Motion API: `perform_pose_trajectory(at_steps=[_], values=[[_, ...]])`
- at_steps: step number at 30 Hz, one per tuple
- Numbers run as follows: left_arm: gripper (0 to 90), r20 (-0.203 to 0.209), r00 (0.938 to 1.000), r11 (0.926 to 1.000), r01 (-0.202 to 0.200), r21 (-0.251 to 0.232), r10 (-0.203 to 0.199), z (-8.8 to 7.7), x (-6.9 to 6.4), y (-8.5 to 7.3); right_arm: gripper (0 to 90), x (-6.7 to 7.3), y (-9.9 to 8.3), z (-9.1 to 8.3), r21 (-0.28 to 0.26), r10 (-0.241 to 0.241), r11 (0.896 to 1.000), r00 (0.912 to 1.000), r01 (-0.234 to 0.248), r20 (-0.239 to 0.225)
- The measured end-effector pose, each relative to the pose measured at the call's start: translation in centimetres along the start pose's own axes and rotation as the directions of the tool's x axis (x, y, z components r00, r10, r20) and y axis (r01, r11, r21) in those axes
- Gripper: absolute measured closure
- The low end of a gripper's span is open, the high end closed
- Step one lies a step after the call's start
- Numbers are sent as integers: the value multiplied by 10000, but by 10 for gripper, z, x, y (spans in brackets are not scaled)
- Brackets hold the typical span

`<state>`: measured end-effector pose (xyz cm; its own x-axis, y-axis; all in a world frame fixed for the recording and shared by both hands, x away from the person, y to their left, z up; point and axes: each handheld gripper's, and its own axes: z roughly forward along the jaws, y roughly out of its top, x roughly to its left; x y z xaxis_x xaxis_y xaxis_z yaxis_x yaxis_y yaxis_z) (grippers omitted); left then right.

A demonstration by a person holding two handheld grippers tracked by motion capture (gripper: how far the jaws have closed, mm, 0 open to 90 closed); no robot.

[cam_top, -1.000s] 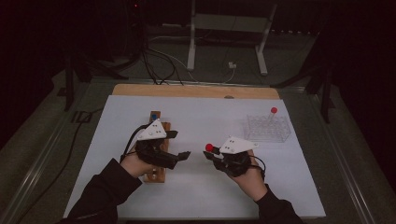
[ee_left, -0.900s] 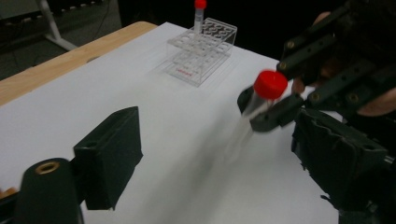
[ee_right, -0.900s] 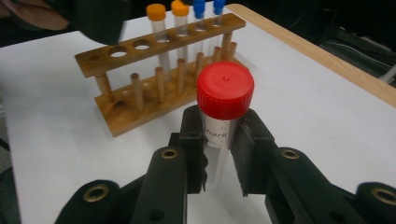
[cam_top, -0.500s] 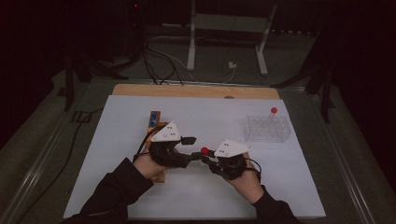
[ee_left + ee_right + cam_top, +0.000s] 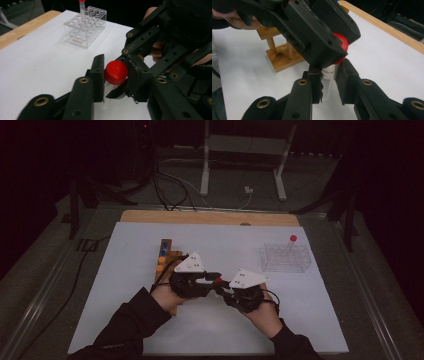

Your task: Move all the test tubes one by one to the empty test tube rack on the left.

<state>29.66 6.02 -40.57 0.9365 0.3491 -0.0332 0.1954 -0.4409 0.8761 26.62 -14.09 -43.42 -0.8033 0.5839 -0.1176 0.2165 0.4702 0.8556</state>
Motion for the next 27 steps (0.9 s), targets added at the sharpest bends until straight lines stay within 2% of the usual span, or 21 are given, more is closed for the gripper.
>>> perform_pose_trajectory(at_steps=[2, 6, 9, 10, 11, 13, 18, 21, 27], values=[[706, -71, 9999, 9999, -141, 17, 141, 0, 0, 0, 741, 0, 0, 0, -4, 32, 10000, 10000, -32, 10], [713, -144, 9998, 9999, -159, -10, 158, 0, 0, 0, 730, -2, -1, 1, -58, 149, 9999, 9999, -149, -27], [716, -260, 9994, 9997, -236, -46, 235, -3, 1, 1, 584, -3, -1, 1, -68, 161, 9998, 9999, -161, 2], [716, -255, 9995, 9998, -197, -80, 195, -5, 1, 2, 555, -4, -2, 0, -107, 256, 9996, 9997, -257, -52], [717, -291, 9993, 9997, -221, -107, 218, -7, 2, 2, 489, -6, -3, -1, -198, 437, 9988, 9990, -438, -60], [717, -431, 9989, 9997, -199, -111, 194, -12, 4, 2, 468, -7, -3, -2, -256, 513, 9983, 9987, -514, -52], [718, -791, 9968, 9996, -129, -242, 110, -29, 11, 0, 292, -11, -3, -8, -457, 505, 9977, 9983, -492, 275], [717, -975, 9952, 9996, -54, -265, 28, -38, 14, -3, 204, -15, -4, -11, -486, 660, 9967, 9973, -645, 310], [718, -1583, 9873, 9996, 74, -281, -117, -61, 23, -8, 45, -23, -7, -14, -623, 1168, 9916, 9920, -1138, 478]])
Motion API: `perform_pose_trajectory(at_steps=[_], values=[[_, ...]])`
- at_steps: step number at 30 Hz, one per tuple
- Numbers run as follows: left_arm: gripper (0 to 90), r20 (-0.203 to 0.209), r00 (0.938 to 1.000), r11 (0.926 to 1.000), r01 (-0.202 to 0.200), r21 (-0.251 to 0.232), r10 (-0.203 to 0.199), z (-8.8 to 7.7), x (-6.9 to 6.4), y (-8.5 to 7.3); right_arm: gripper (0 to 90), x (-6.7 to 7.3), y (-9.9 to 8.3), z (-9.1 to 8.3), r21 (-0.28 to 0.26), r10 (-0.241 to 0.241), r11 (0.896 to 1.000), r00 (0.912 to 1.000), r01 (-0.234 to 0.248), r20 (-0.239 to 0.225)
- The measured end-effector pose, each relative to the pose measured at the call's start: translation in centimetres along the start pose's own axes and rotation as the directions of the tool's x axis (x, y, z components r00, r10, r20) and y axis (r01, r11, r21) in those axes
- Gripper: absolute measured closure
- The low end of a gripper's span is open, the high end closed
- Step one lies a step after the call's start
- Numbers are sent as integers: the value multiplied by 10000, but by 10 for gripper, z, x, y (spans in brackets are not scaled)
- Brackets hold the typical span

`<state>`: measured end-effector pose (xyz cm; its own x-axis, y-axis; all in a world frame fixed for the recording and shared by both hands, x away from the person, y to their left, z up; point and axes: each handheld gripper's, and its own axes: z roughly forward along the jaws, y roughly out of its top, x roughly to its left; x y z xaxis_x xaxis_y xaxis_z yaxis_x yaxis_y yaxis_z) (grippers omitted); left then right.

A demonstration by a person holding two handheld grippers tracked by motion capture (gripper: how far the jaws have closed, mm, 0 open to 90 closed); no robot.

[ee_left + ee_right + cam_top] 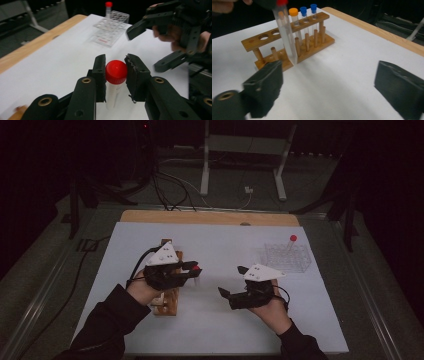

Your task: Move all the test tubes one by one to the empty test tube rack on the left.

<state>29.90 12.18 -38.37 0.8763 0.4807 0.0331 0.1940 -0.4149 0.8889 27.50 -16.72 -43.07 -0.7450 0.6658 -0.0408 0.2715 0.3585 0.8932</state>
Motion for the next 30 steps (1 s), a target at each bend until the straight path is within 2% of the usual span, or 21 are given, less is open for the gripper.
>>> perform_pose_trajectory(at_steps=[2, 5, 9, 11, 16, 23, 26, 30], values=[[718, -217, 9997, 10000, 64, -48, -65, -8, 4, -1, 17, -3, -1, 0, 13, 102, 9999, 9998, -101, -157], [718, -473, 9988, 9999, 132, -80, -136, -19, 9, -2, 11, -6, -2, -1, -68, 203, 9998, 9998, -203, 2], [718, -806, 9965, 9998, 202, -90, -208, -33, 15, -6, 0, -8, -3, -2, -165, 340, 9993, 9994, -340, -20], [718, -1100, 9935, 9995, 263, -147, -278, -40, 18, -7, 0, -9, -2, -3, -175, 266, 9995, 9996, -264, 100], [718, -1531, 9873, 9990, 389, -214, -418, -56, 25, -11, 0, -9, -2, -3, -235, 316, 9992, 9995, -314, 78], [718, -1869, 9803, 9980, 623, -123, -635, -65, 32, -25, 0, -11, -3, -3, -209, 396, 9990, 9992, -394, 62], [718, -1884, 9791, 9970, 722, -276, -761, -67, 34, -30, 0, -11, -3, -3, -200, 402, 9990, 9992, -401, 83], [718, -2041, 9763, 9974, 703, -186, -726, -71, 35, -34, 0, -11, -3, -3, -201, 393, 9990, 9992, -391, 75]])
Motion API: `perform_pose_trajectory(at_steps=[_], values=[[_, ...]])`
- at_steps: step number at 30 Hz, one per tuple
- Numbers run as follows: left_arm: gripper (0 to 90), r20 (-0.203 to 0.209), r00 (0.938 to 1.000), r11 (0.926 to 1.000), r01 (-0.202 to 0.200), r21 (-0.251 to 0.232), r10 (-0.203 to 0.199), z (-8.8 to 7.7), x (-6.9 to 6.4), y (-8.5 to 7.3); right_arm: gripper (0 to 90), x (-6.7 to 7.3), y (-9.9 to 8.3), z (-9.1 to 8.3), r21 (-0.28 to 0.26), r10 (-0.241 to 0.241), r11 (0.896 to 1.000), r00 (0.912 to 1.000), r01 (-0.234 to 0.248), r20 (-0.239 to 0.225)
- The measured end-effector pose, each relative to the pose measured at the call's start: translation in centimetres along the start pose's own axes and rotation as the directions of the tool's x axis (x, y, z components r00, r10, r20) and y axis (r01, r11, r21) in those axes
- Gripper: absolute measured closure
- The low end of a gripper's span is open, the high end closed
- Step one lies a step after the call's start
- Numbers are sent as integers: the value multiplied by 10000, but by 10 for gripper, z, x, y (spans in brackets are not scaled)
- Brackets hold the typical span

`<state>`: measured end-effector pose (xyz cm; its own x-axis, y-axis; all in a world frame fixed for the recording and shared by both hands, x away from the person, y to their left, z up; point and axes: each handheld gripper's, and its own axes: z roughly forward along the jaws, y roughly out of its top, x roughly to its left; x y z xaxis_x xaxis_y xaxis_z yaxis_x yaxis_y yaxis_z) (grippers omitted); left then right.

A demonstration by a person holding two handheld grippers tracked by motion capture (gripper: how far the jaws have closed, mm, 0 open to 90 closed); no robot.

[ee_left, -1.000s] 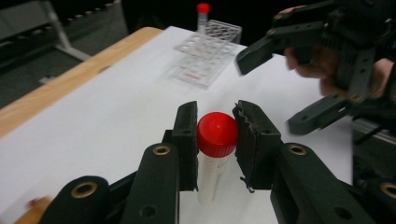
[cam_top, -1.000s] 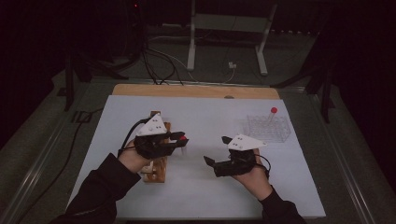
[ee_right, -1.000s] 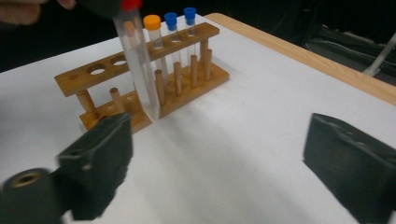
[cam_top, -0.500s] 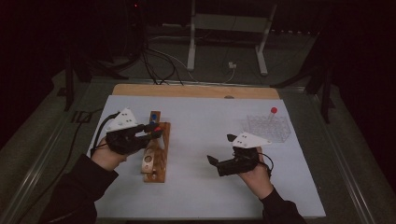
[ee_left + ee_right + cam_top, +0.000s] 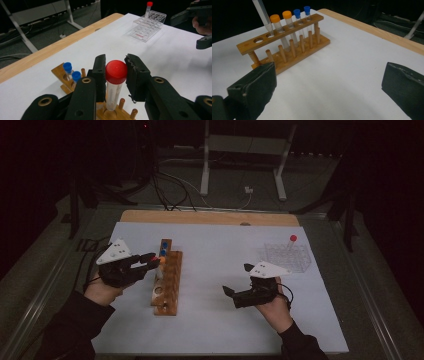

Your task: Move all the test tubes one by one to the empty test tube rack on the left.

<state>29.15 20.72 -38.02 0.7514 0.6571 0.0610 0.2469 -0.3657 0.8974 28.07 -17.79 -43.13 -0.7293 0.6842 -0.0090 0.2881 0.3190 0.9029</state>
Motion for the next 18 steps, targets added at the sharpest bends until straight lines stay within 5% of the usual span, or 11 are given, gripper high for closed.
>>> perform_pose_trajectory(at_steps=[18], values=[[718, 205, 9987, 9968, 449, 660, -463, 21, 2, -44, 0, -2, -1, -1, 20, 17, 10000, 10000, -17, 0]])
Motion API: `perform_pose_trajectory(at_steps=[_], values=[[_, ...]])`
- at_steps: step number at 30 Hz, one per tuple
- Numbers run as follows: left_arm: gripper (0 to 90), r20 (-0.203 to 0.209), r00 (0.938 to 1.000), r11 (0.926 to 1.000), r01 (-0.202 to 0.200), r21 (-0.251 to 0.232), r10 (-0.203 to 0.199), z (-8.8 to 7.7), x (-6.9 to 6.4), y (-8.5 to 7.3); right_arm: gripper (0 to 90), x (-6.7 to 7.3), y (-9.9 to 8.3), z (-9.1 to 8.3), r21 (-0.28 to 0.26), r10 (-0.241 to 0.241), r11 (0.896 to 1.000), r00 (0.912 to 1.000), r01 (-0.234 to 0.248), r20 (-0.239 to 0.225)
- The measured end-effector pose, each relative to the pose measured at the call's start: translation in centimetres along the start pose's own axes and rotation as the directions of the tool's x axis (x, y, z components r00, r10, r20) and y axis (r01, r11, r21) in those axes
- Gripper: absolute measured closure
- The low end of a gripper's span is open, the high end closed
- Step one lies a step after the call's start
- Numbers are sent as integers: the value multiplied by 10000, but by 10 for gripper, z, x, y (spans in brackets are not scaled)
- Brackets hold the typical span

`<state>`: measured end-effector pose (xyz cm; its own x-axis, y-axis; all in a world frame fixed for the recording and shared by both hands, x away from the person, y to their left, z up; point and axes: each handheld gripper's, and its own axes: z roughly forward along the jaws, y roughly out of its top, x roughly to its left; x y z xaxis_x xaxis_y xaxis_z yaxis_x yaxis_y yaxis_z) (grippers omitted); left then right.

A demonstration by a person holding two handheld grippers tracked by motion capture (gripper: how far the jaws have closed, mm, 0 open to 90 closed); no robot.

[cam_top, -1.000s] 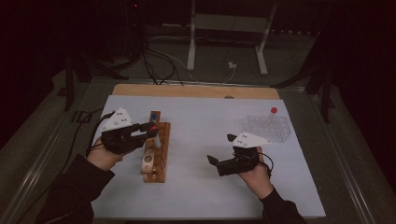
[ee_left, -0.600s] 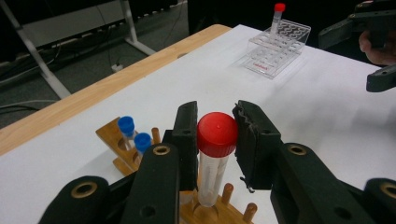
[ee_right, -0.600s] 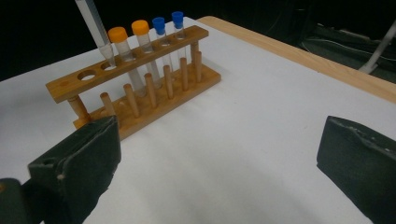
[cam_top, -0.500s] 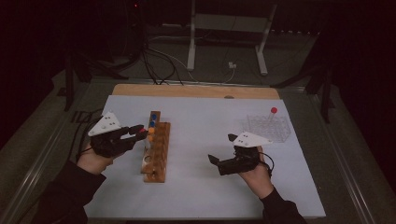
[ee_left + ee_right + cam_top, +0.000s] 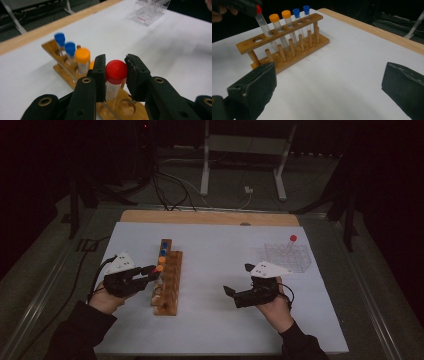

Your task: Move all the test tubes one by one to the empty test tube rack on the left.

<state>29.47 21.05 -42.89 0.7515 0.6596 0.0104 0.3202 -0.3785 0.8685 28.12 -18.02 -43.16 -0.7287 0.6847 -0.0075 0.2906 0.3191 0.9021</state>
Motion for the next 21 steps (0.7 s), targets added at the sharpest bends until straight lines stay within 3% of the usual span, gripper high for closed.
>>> perform_pose_trajectory(at_steps=[5, 13, 21], values=[[718, -55, 9999, 9995, -125, 282, 126, 8, -1, -5, 0, 0, 0, 0, 28, -7, 10000, 10000, 7, 12], [718, -108, 9988, 9956, -467, 806, 477, 12, -3, 2, 0, -1, 0, 1, 50, 29, 10000, 10000, -29, -7], [714, -39, 9997, 9972, -249, 710, 253, 13, -2, 1, 0, -2, 0, -1, -50, 25, 10000, 10000, -25, 12]])
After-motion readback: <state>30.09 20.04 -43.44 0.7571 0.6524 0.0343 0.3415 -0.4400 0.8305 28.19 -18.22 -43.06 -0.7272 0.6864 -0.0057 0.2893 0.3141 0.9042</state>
